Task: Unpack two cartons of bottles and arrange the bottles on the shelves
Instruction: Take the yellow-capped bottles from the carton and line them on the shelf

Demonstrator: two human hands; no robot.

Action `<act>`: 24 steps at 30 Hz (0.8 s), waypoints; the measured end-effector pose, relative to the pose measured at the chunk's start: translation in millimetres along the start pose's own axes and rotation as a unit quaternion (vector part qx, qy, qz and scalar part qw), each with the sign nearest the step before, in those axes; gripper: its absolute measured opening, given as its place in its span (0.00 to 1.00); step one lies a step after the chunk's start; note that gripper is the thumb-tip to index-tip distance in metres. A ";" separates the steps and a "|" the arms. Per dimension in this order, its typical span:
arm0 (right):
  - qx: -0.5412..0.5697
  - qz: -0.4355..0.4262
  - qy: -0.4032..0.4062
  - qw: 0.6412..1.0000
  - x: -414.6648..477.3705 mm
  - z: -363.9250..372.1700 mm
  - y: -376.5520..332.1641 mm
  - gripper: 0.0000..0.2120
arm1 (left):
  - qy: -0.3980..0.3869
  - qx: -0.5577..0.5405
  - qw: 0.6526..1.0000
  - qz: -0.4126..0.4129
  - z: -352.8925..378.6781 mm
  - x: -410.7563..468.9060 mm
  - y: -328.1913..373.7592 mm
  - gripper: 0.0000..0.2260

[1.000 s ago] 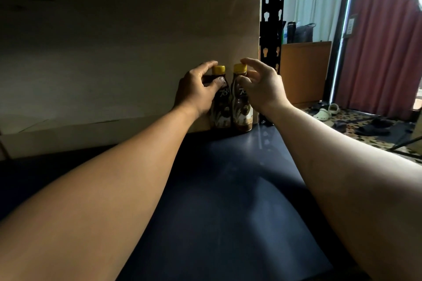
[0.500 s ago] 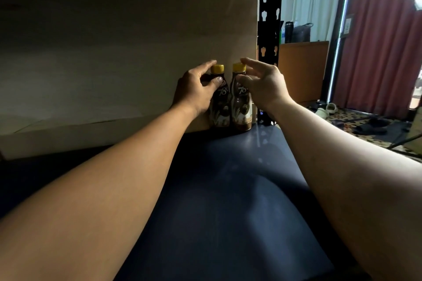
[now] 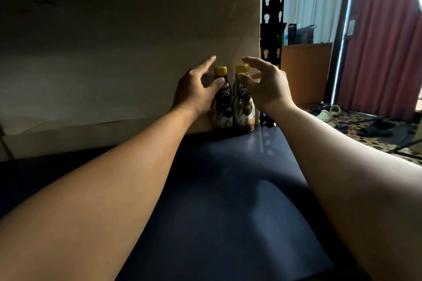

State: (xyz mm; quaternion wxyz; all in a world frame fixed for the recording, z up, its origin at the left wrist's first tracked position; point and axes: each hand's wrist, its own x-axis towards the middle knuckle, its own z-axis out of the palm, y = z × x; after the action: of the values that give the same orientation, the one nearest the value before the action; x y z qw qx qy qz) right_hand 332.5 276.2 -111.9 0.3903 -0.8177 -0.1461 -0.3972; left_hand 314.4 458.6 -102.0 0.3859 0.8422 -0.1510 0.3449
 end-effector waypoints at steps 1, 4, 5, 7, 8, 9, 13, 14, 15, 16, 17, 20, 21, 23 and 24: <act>-0.013 -0.013 0.007 1.000 -1.2 -1.1 -1.9 0.20 | 0.009 0.011 1.000 0.004 -2.9 -2.1 2.3 0.26; -0.039 -0.047 0.037 0.997 -5.8 -6.7 -9.9 0.19 | 0.047 0.046 0.998 0.021 -15.4 -14.0 7.7 0.26; -0.050 -0.048 0.047 0.996 -7.3 -8.8 -12.0 0.19 | 0.058 0.053 0.997 0.020 -21.0 -20.3 8.7 0.26; -0.076 -0.052 0.066 0.994 -10.4 -12.4 -16.7 0.19 | 0.057 0.059 0.997 0.001 -35.1 -36.9 10.3 0.24; -0.084 -0.057 0.072 0.992 -13.6 -14.2 -21.1 0.19 | 0.044 0.062 0.997 -0.010 -43.8 -46.4 10.1 0.23; -0.086 -0.066 0.078 0.991 -17.3 -16.4 -26.6 0.20 | 0.027 0.065 0.997 -0.019 -53.5 -56.6 9.3 0.22; -0.069 -0.076 0.081 0.991 -35.7 -29.1 -49.0 0.19 | -0.054 0.048 0.997 -0.042 -93.0 -93.7 4.1 0.15; -0.062 -0.061 0.072 0.994 -41.8 -32.2 -54.7 0.19 | -0.068 0.044 0.995 -0.050 -101.8 -102.4 4.3 0.13; -0.055 -0.043 0.059 0.996 -50.3 -35.0 -61.4 0.18 | -0.078 0.039 0.994 -0.062 -110.3 -111.3 5.1 0.11; -0.049 -0.025 0.040 0.998 -61.1 -38.1 -68.5 0.18 | -0.086 0.032 0.993 -0.074 -118.2 -120.5 6.5 0.10; -0.040 -0.011 0.014 0.999 -73.5 -41.1 -75.8 0.17 | -0.095 0.025 0.992 -0.085 -125.6 -130.0 9.0 0.09; -0.013 0.008 -0.074 0.997 -117.5 -49.5 -96.6 0.11 | -0.133 0.018 0.985 -0.111 -146.0 -164.6 21.4 0.07; -0.011 0.013 -0.102 0.995 -132.3 -52.3 -103.3 0.10 | -0.148 0.016 0.981 -0.121 -152.4 -177.0 26.4 0.07; -0.002 0.025 -0.155 0.988 -161.3 -59.1 -120.3 0.08 | -0.172 0.006 0.975 -0.140 -164.8 -202.7 37.2 0.08; 0.005 0.029 -0.178 0.984 -176.0 -62.8 -129.8 0.07 | -0.178 -0.002 0.974 -0.143 -171.1 -216.3 42.6 0.07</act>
State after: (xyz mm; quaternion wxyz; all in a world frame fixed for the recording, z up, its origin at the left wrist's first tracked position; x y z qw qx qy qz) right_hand 114.6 326.1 -154.6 0.3733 -0.8775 -0.1912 -0.2326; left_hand 57.8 557.1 -150.2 0.3998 0.9021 -0.0962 0.1306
